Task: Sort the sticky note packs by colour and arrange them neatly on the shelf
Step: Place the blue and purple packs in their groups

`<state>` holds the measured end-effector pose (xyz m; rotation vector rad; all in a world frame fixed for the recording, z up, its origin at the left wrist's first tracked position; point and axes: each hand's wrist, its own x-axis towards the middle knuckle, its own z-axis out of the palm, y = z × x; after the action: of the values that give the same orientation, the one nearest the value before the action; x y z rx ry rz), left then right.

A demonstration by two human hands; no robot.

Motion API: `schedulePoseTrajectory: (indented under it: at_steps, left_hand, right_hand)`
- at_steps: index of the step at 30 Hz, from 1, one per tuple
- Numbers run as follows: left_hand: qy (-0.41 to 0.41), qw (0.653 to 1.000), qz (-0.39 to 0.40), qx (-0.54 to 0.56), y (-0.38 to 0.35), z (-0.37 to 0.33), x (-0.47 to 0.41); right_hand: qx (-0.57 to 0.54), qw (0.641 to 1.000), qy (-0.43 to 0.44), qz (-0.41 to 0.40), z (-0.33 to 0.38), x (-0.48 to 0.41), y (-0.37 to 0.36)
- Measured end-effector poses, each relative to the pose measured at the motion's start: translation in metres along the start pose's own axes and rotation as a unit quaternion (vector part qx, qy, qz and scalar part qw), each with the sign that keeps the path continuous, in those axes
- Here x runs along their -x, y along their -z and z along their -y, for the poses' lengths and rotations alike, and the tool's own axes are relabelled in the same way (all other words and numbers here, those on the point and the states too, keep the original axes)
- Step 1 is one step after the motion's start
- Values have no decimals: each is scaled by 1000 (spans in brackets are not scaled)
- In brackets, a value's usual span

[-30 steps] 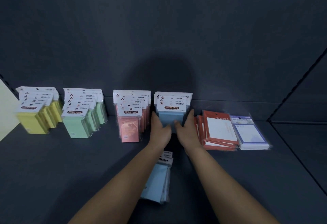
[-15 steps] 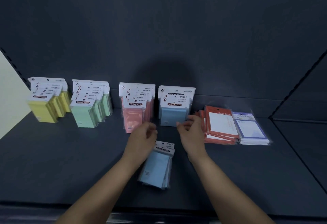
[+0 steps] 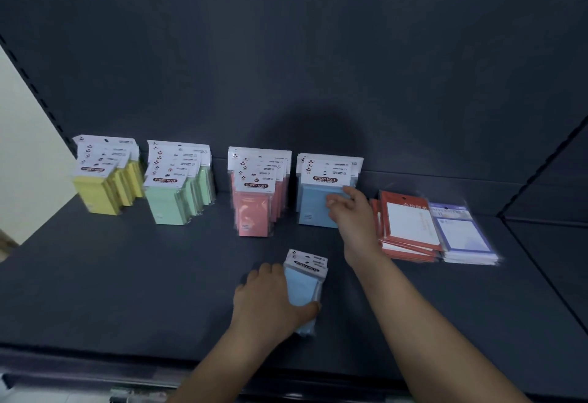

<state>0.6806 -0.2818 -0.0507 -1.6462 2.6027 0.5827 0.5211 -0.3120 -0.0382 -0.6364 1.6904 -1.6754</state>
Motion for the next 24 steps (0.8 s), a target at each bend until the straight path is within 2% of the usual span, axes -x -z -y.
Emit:
schedulePoseTrajectory:
  at_steps: [5, 11, 13, 17, 20, 22, 24]
  left_hand:
    - [-1, 999, -13, 31, 0, -3, -3]
    - [0, 999, 15, -37, -7, -13, -13]
    - [7, 999, 25, -28, -9, -17, -17]
    - [6, 999, 29, 39, -7, -20, -26]
    - [-9, 993, -27, 112, 0, -21, -33]
    - [-11, 975, -89, 203, 4, -22, -42]
    - [-8, 943, -132, 306, 5, -27, -56]
  right_hand:
    - [30, 999, -1, 35, 0, 0, 7]
    - [42, 998, -9, 45, -3, -3, 13]
    - [45, 998, -12, 46, -2, -2, 13]
    - [46, 997, -21, 53, -2, -3, 14]
    - [39, 997, -27, 58, -1, -6, 15]
    - [26, 998, -27, 57, -1, -8, 17]
    - [-2, 998, -32, 55, -2, -9, 17]
